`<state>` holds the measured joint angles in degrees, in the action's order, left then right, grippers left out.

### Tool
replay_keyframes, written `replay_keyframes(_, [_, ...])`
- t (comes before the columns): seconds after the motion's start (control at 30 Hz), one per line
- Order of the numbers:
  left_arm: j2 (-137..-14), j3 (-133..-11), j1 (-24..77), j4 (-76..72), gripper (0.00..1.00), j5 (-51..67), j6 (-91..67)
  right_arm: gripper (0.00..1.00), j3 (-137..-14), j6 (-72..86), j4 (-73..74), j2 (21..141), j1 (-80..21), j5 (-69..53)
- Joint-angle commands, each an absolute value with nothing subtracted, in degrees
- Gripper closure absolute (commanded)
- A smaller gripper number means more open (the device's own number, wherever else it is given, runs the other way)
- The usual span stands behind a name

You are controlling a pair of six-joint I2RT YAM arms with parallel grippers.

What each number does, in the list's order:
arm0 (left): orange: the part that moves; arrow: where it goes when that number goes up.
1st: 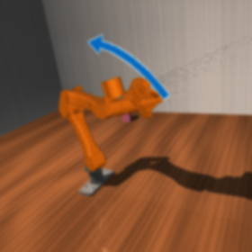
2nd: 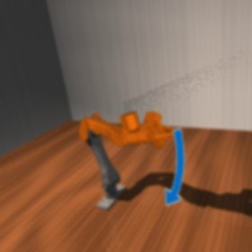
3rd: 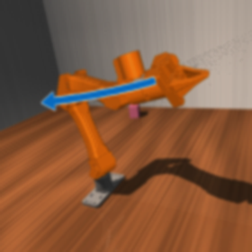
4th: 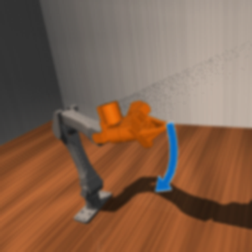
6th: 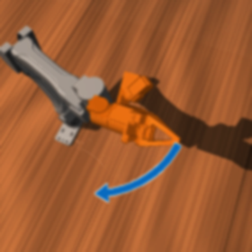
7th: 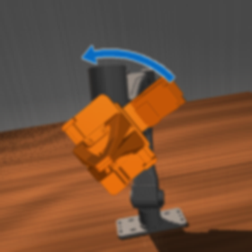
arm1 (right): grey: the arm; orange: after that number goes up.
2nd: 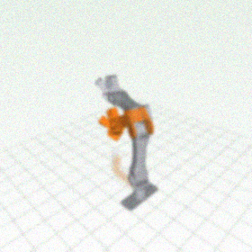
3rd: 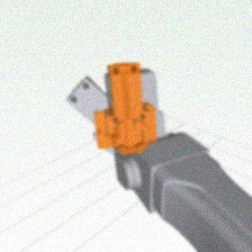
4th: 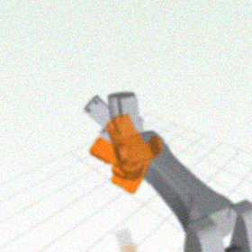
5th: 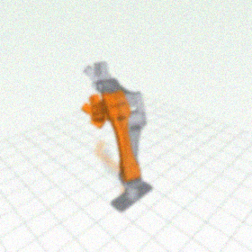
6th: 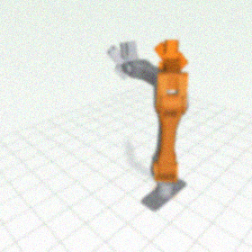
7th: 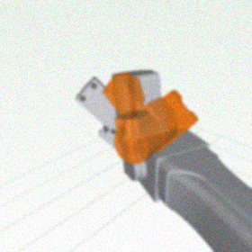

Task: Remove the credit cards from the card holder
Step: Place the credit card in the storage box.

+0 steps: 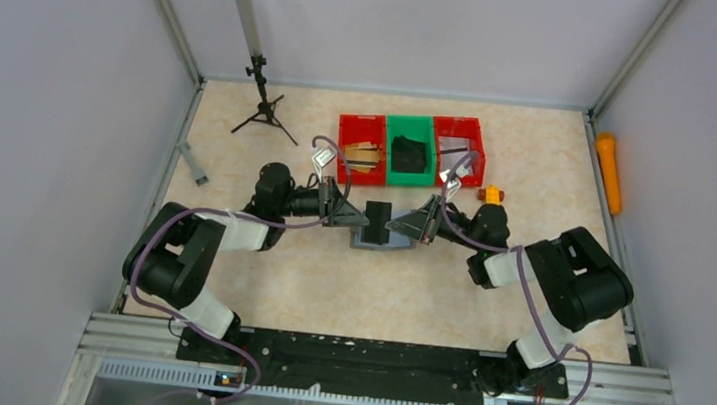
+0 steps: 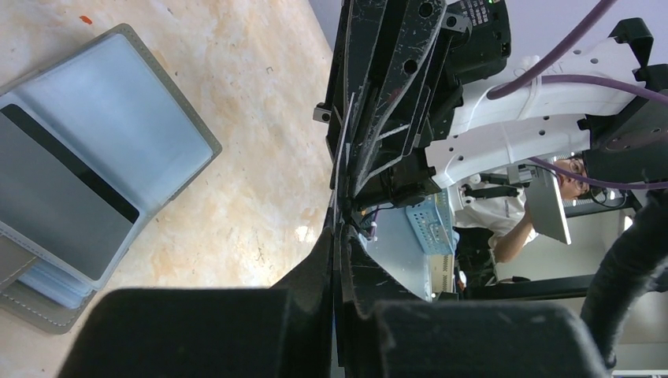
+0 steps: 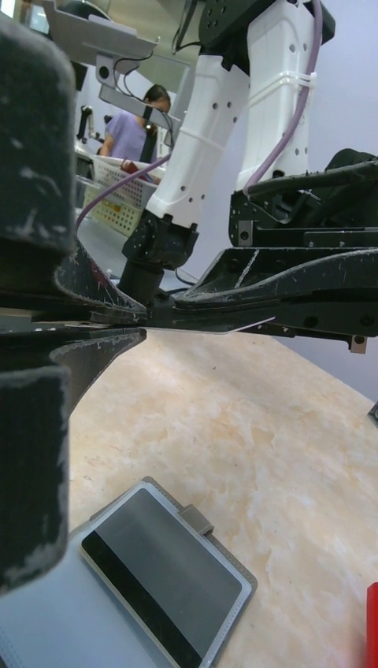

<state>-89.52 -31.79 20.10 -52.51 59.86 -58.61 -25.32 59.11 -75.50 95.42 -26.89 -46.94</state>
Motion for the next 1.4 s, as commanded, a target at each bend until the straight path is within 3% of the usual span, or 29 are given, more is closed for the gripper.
replay_keyframes(0.0, [-89.30, -33.47, 20.30, -55.45, 0.93, 60.82, -58.15, 0.97, -27.34, 57.39, -77.50, 94.54, -27.60, -47.27])
replay_keyframes(0.13, [-88.22, -33.88, 20.21, -49.69, 0.65, 59.38, -54.80, 1.00, -27.31, 53.12, -69.17, 92.00, -27.23, -43.67])
replay_keyframes(0.27, [-85.56, -35.18, 20.10, -38.13, 0.56, 55.20, -47.85, 1.00, -27.45, 48.01, -59.01, 88.01, -26.45, -38.00])
replay_keyframes(0.47, [-78.97, -37.93, 20.18, -14.40, 0.50, 37.14, -34.45, 1.00, -28.50, 41.00, -42.57, 81.88, -25.19, -26.64])
replay_keyframes(0.7, [-75.50, -42.05, 23.57, 2.50, 0.47, 17.03, -27.04, 1.00, -33.38, 32.50, -21.37, 75.77, -25.09, -6.55])
replay_keyframes(0.97, [-78.95, -43.95, 24.17, 3.93, 0.48, 18.38, -27.93, 1.00, -42.65, 41.33, -9.72, 75.76, -24.88, 15.24])
replay_keyframes(1.13, [-78.88, -43.95, 24.16, 3.95, 0.48, 18.98, -27.95, 1.00, -49.73, 56.74, -4.49, 80.79, -24.51, 27.54])
replay_keyframes(1.37, [-78.35, -43.92, 24.12, 4.04, 0.48, 19.15, -27.95, 1.00, -53.65, 64.82, -14.01, 87.65, -22.50, 29.04])
